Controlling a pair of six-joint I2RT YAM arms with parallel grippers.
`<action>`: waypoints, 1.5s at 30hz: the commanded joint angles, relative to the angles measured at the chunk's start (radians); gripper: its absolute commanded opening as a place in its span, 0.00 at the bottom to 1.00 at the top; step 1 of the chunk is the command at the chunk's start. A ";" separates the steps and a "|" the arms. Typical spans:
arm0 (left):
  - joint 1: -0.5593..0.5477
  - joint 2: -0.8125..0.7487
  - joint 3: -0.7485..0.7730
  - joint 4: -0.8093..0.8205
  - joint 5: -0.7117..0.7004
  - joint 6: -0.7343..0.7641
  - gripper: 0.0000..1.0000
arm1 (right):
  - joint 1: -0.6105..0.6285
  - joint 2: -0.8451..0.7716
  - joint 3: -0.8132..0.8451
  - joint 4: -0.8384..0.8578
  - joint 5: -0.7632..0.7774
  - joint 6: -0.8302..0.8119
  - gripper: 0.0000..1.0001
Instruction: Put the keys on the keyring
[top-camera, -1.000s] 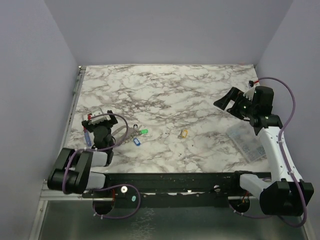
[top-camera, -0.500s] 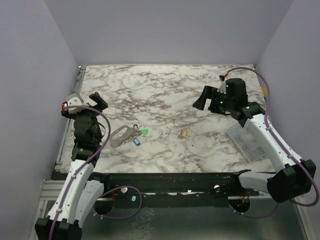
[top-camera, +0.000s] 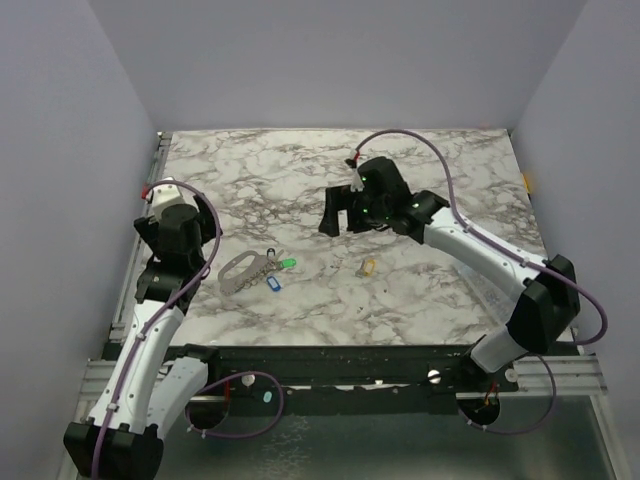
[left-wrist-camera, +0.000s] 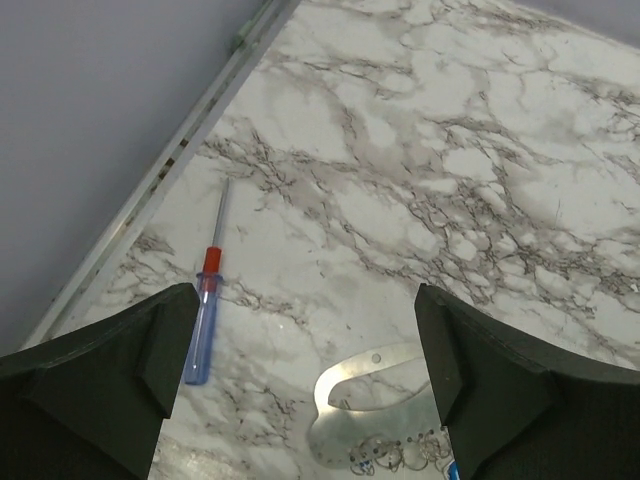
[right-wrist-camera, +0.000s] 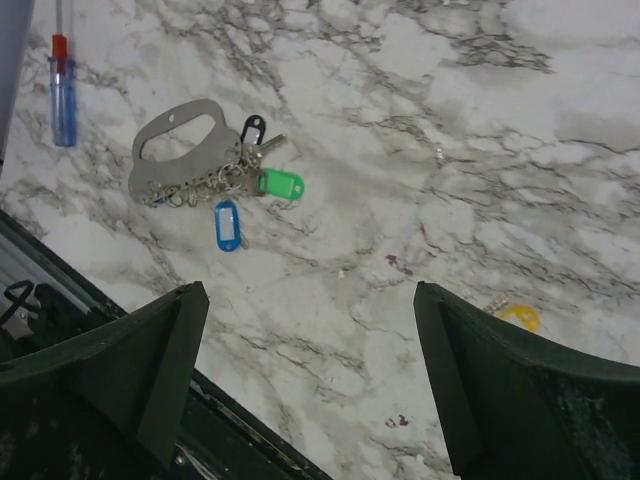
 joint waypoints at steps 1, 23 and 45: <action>-0.016 -0.017 0.000 -0.115 0.099 -0.088 0.99 | 0.100 0.106 0.049 0.088 -0.025 -0.095 0.94; -0.017 -0.013 -0.042 -0.156 0.074 -0.180 0.69 | 0.244 0.539 0.313 0.250 -0.145 -0.238 0.57; -0.017 0.003 -0.040 -0.161 0.046 -0.176 0.62 | 0.259 0.719 0.400 0.210 -0.134 -0.162 0.34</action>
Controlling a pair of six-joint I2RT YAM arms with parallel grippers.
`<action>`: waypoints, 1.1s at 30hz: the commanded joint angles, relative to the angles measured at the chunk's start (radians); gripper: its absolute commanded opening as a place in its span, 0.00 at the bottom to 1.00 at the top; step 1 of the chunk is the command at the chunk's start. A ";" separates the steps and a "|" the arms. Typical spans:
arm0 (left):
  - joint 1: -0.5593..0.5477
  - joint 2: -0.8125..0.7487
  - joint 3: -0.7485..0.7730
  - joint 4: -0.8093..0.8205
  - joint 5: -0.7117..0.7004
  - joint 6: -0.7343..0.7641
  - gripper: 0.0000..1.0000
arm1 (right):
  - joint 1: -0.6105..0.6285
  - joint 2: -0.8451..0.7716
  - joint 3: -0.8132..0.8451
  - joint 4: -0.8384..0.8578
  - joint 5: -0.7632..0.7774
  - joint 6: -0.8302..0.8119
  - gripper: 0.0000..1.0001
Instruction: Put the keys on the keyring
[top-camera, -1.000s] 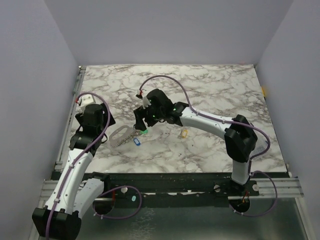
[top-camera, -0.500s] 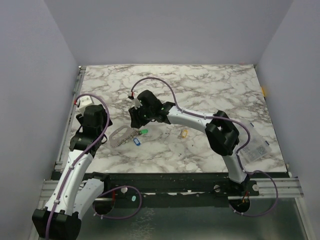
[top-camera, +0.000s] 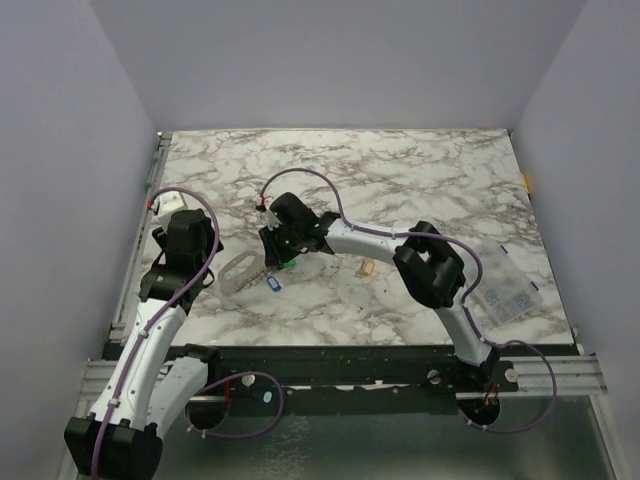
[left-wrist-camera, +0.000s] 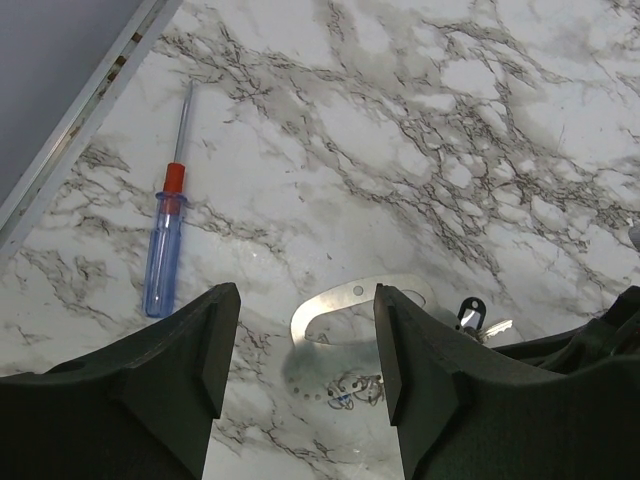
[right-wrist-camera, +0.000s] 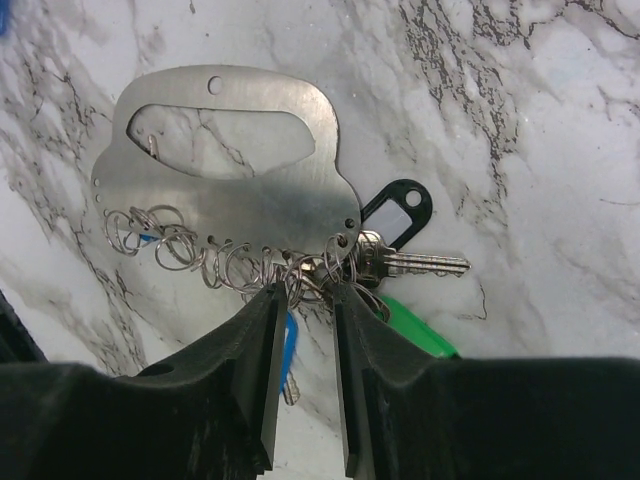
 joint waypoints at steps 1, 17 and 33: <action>-0.005 0.003 -0.007 -0.005 -0.030 -0.005 0.62 | 0.011 0.037 0.049 -0.017 -0.004 -0.002 0.33; -0.005 0.007 -0.008 -0.006 -0.033 -0.003 0.62 | 0.019 0.063 0.125 -0.063 0.035 -0.026 0.32; -0.005 0.005 -0.009 -0.005 -0.038 0.000 0.62 | 0.034 0.166 0.251 -0.191 0.055 -0.005 0.36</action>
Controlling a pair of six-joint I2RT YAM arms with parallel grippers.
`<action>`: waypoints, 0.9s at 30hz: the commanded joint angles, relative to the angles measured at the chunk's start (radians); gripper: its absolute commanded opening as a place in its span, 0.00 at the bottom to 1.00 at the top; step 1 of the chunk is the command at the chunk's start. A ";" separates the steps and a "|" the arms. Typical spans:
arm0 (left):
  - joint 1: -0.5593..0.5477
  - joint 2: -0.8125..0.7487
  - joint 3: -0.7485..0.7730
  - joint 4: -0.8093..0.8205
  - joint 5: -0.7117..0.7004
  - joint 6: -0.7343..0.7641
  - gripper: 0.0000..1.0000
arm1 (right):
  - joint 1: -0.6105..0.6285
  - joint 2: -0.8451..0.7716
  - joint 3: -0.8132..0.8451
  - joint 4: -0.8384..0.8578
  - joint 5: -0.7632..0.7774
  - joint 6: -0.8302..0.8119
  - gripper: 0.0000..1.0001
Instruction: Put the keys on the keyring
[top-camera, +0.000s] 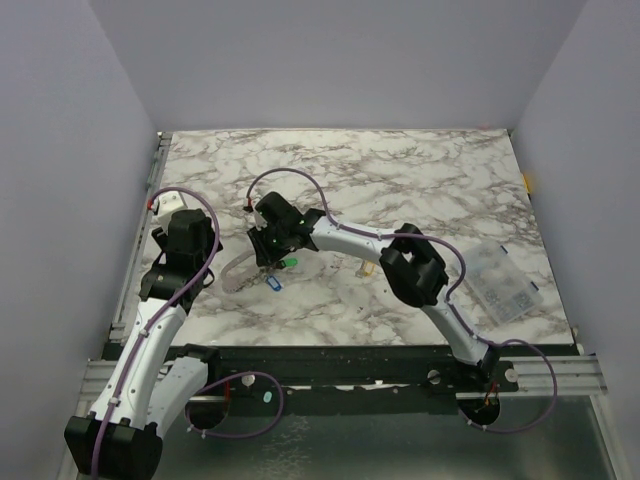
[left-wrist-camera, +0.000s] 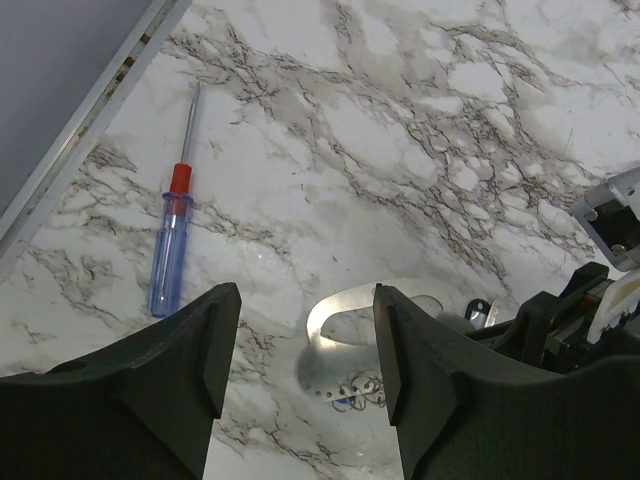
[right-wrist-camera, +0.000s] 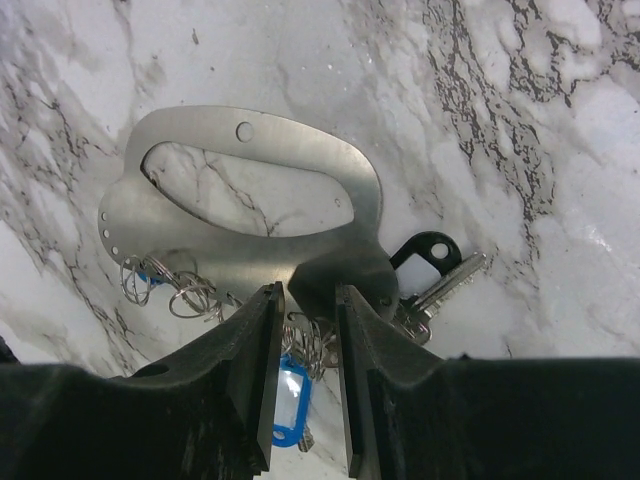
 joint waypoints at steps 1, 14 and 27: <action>-0.005 0.001 -0.008 -0.005 -0.023 0.000 0.62 | 0.008 0.034 0.030 -0.058 0.032 0.006 0.36; -0.006 0.002 -0.007 -0.005 -0.023 0.000 0.62 | 0.009 -0.024 0.030 -0.108 0.107 0.008 0.36; -0.005 0.001 -0.007 -0.005 -0.022 0.000 0.62 | 0.030 -0.109 -0.010 -0.141 0.176 0.083 0.36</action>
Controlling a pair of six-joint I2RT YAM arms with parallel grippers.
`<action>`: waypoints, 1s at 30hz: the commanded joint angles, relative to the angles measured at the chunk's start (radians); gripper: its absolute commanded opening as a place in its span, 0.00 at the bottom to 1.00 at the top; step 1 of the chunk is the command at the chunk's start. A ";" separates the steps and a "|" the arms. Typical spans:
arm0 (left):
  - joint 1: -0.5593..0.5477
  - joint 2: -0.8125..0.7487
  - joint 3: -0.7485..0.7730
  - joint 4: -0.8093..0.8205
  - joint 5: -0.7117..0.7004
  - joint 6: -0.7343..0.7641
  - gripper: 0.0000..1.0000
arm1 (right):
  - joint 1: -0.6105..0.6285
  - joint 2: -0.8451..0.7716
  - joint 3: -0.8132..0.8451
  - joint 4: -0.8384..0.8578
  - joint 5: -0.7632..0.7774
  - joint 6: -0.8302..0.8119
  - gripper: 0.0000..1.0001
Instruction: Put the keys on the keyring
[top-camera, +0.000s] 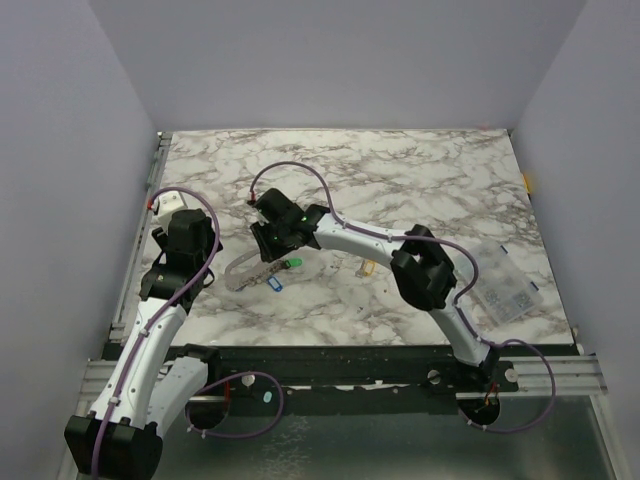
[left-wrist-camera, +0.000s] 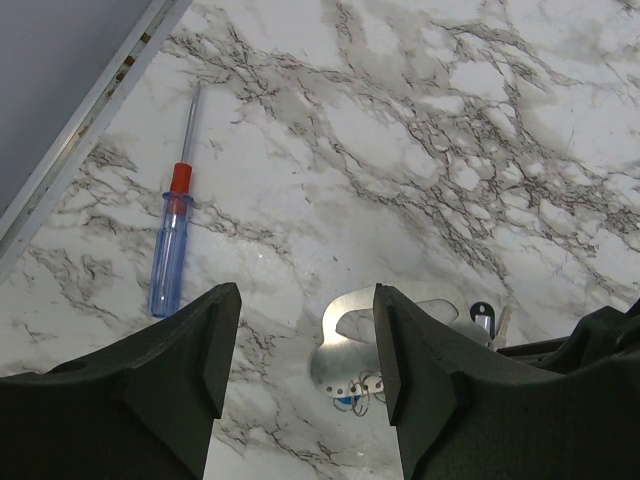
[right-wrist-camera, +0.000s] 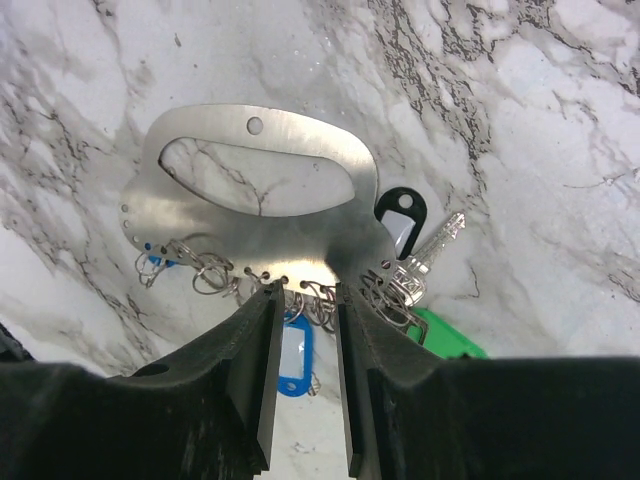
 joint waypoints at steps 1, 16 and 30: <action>-0.005 -0.002 -0.007 -0.005 -0.022 0.000 0.62 | 0.016 -0.045 -0.014 -0.041 0.057 0.040 0.36; -0.005 -0.003 -0.008 -0.006 -0.020 0.002 0.61 | 0.016 -0.008 -0.037 -0.082 0.096 0.087 0.32; -0.005 0.003 -0.008 -0.007 -0.020 0.003 0.61 | 0.015 0.019 -0.048 -0.051 0.090 0.075 0.32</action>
